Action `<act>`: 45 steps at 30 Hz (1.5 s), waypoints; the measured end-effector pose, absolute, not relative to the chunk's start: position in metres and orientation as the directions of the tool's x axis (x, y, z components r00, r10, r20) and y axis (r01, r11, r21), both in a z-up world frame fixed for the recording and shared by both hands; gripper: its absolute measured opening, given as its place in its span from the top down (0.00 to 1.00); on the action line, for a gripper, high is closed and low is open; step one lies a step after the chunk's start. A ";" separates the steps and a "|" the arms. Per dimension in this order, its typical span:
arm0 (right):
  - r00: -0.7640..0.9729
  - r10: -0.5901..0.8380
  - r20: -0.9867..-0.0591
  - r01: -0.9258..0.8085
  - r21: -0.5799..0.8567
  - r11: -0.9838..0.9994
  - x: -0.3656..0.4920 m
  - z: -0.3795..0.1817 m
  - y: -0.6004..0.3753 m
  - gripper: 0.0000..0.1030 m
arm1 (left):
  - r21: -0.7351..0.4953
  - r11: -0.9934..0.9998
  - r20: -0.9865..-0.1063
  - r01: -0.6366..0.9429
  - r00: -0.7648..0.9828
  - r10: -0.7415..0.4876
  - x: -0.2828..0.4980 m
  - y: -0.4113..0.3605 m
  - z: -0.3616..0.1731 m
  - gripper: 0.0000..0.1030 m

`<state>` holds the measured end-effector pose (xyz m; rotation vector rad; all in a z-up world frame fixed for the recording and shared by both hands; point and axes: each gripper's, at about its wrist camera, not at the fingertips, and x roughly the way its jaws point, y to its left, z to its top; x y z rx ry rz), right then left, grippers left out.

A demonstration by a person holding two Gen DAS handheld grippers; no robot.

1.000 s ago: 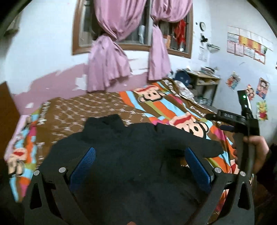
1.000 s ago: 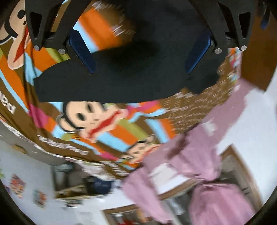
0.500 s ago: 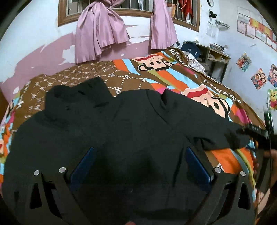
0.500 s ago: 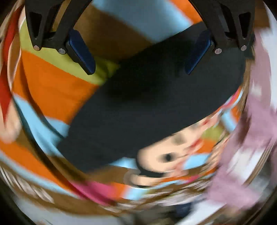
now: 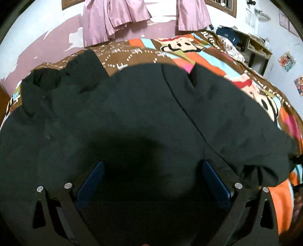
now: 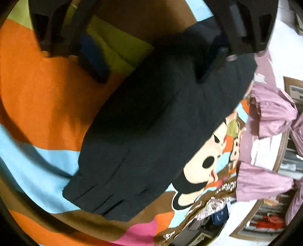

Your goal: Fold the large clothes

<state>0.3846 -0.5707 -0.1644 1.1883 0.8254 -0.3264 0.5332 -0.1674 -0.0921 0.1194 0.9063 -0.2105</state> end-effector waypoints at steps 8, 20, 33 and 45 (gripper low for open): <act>0.711 0.152 -0.687 0.563 0.685 0.463 0.404 -0.117 -0.562 0.90 | -0.096 0.966 -0.833 0.241 0.512 -0.211 0.539 -0.152 -0.105 0.02; 0.855 0.013 -0.519 0.329 0.561 0.759 0.441 0.026 -0.509 0.93 | -0.240 0.944 -0.702 0.225 0.632 -0.329 0.489 -0.053 0.011 0.02; 0.847 0.150 -0.510 -0.388 -0.400 0.830 0.425 0.057 -0.171 0.93 | -0.370 0.913 -0.673 0.171 0.628 -0.391 0.408 0.110 0.047 0.02; 0.599 0.167 -0.783 -0.709 -0.422 0.565 0.406 -0.088 -0.068 0.41 | -0.634 0.770 -0.627 0.062 0.542 -0.560 0.406 0.195 -0.015 0.02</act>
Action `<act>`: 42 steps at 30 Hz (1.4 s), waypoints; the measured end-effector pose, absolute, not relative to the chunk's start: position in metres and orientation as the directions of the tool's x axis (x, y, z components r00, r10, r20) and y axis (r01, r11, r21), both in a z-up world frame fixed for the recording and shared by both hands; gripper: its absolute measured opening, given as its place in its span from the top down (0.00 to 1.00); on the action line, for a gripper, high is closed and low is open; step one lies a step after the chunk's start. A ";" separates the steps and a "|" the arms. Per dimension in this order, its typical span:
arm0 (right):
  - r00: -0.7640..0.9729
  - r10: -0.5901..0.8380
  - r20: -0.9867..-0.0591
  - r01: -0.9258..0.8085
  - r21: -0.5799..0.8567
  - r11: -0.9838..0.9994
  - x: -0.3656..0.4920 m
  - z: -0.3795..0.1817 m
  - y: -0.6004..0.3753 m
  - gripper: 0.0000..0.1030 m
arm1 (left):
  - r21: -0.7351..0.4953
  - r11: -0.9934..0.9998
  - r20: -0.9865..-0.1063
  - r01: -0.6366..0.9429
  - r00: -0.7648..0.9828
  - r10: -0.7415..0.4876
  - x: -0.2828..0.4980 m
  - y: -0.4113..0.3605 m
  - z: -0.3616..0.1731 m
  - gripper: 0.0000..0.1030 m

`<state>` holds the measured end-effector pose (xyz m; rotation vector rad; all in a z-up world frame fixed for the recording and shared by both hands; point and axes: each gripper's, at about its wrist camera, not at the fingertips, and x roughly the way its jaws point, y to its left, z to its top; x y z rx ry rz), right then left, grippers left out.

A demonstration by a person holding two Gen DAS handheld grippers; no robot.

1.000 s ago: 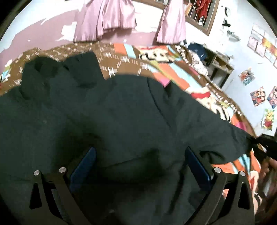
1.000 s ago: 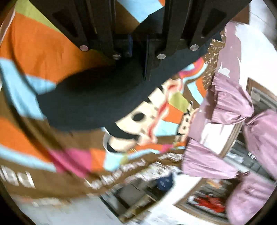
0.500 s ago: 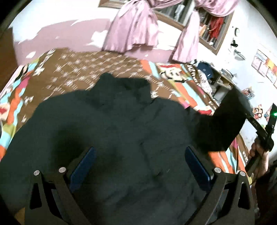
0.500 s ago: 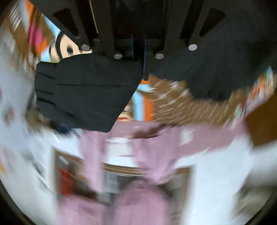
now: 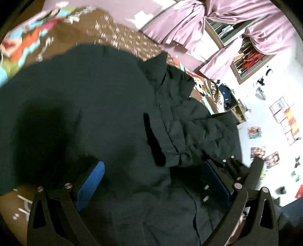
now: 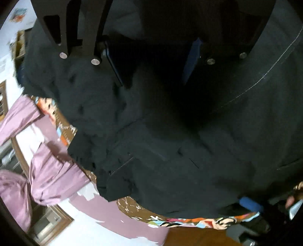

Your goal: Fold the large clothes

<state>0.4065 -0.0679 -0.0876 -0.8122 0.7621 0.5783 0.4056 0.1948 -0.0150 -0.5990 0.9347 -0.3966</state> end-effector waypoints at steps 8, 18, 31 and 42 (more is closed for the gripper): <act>0.635 0.378 -0.674 -0.635 -0.176 0.752 0.417 -0.064 -0.119 0.12 | -0.570 0.812 -0.644 0.123 0.547 -0.535 0.427 0.180 -0.015 0.02; 0.697 0.278 -0.661 -0.532 -0.216 0.819 0.421 -0.086 -0.122 0.10 | -0.612 0.781 -0.667 0.128 0.448 -0.596 0.466 0.146 -0.052 0.02; 0.742 0.232 -0.629 -0.467 -0.235 0.853 0.385 -0.103 -0.125 0.02 | -0.549 0.834 -0.723 0.048 0.473 -0.503 0.474 0.121 -0.067 0.45; 0.653 0.399 -0.644 -0.558 -0.052 0.828 0.381 -0.085 -0.143 0.02 | -0.419 0.908 -0.725 0.019 0.595 -0.348 0.447 0.128 -0.023 0.93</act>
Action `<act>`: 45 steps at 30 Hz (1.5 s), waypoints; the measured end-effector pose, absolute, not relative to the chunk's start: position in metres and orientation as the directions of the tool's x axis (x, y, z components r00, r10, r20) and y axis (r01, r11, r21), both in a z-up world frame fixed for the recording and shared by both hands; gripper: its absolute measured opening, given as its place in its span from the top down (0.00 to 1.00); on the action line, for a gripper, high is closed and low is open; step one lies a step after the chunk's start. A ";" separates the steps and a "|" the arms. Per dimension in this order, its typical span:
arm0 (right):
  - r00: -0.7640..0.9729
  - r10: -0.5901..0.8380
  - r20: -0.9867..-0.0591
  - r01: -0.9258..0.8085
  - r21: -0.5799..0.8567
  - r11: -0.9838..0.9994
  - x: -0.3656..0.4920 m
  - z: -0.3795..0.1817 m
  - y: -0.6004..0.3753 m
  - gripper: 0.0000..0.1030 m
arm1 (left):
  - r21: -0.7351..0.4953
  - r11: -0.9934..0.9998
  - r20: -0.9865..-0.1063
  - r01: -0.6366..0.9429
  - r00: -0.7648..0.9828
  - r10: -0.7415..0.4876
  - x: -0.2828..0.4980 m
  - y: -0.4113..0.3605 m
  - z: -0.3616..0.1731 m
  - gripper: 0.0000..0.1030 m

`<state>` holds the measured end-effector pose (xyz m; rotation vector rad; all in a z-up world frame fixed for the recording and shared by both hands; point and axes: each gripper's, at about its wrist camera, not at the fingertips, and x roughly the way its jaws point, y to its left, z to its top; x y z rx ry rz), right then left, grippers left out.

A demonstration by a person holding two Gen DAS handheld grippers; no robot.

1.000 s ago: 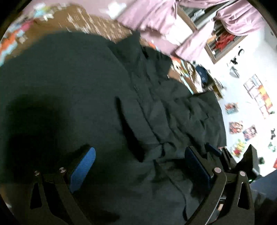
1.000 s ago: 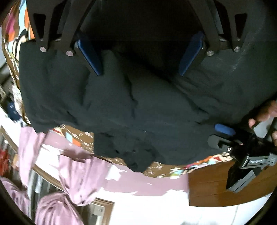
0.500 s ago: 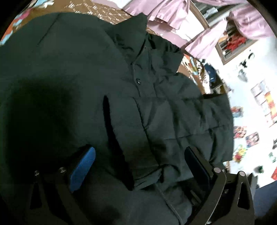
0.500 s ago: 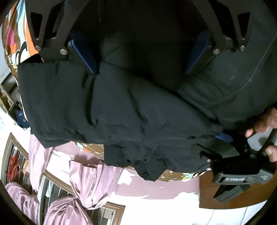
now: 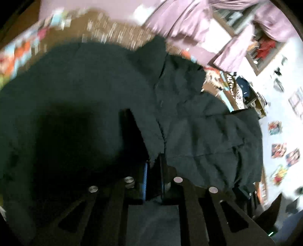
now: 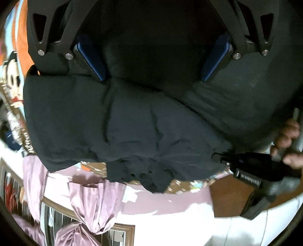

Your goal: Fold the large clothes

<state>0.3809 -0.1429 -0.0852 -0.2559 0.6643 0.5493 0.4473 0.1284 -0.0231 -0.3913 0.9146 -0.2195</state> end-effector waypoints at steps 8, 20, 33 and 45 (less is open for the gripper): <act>0.754 0.419 -0.506 -0.529 -0.091 0.844 0.391 -0.022 -0.136 0.12 | -0.326 0.946 -0.687 -0.004 0.688 -0.234 0.404 0.162 0.007 0.93; 0.624 0.181 -0.760 -0.446 -0.157 0.881 0.495 -0.105 -0.101 0.10 | -0.231 0.969 -0.773 -0.083 0.620 -0.131 0.382 0.198 -0.033 0.90; 0.700 0.108 -0.706 -0.410 -0.273 0.871 0.485 -0.111 -0.095 0.04 | -0.286 0.955 -0.766 -0.086 0.620 -0.173 0.375 0.214 -0.044 0.78; 0.718 0.080 -0.692 -0.394 -0.310 0.865 0.487 -0.111 -0.089 0.00 | -0.396 0.846 -0.673 -0.358 0.740 -0.002 0.256 0.304 -0.029 0.26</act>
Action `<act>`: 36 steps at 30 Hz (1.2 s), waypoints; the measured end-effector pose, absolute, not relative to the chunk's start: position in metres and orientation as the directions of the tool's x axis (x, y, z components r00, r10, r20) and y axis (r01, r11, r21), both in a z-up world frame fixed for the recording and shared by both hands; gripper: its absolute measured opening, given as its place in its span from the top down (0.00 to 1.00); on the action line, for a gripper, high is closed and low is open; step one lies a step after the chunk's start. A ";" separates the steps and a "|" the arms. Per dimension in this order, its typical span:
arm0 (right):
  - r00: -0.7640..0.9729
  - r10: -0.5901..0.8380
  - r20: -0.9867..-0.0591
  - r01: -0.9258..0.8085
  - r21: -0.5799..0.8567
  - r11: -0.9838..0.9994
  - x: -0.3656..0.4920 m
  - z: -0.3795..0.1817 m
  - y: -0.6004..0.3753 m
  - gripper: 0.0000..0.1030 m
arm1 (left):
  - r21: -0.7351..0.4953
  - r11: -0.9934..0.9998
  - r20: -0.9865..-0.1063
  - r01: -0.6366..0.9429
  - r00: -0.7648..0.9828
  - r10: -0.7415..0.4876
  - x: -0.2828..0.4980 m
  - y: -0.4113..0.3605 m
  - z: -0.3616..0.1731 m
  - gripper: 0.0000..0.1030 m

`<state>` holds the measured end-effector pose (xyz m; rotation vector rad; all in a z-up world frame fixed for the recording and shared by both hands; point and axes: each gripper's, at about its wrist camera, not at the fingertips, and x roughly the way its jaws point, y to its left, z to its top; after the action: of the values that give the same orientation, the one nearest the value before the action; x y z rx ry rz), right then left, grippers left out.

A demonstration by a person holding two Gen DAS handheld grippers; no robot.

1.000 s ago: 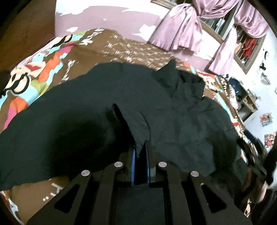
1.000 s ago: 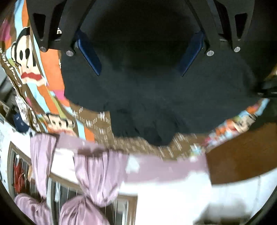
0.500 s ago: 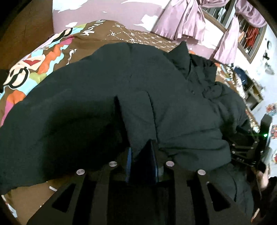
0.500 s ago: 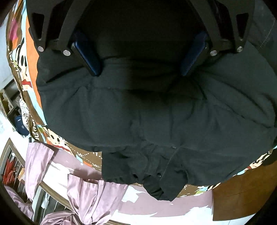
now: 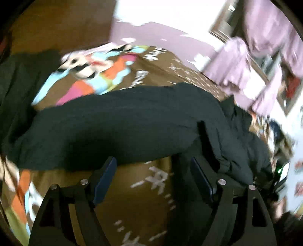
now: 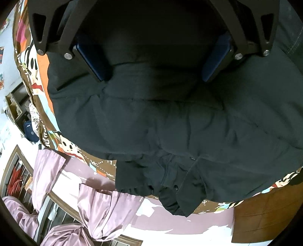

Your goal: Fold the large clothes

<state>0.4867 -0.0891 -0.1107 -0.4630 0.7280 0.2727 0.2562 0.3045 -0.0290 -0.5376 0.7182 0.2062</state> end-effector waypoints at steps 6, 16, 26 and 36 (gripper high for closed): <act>0.723 0.113 -0.682 -0.400 -0.280 0.873 0.485 -0.091 -0.077 0.00 | -0.509 0.682 -0.709 -0.525 0.705 0.014 0.216 0.361 -0.053 0.25; 0.611 0.467 -0.639 -0.676 -0.114 0.728 0.457 -0.046 0.054 0.00 | -0.544 0.498 -0.706 -0.675 0.689 0.163 0.172 0.429 -0.063 0.25; 0.603 0.472 -0.643 -0.696 -0.135 0.705 0.448 -0.089 0.079 0.00 | -0.512 0.430 -0.732 -0.744 0.639 0.235 0.154 0.457 -0.083 0.25; 0.564 0.518 -0.643 -0.708 -0.054 0.704 0.451 -0.096 0.072 0.00 | -0.451 0.467 -0.720 -0.760 0.619 0.313 0.157 0.457 -0.081 0.90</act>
<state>0.4508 0.0720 -0.0956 -0.3240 0.6409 0.7362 0.1572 0.4574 -0.0814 -0.8447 0.6052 0.7100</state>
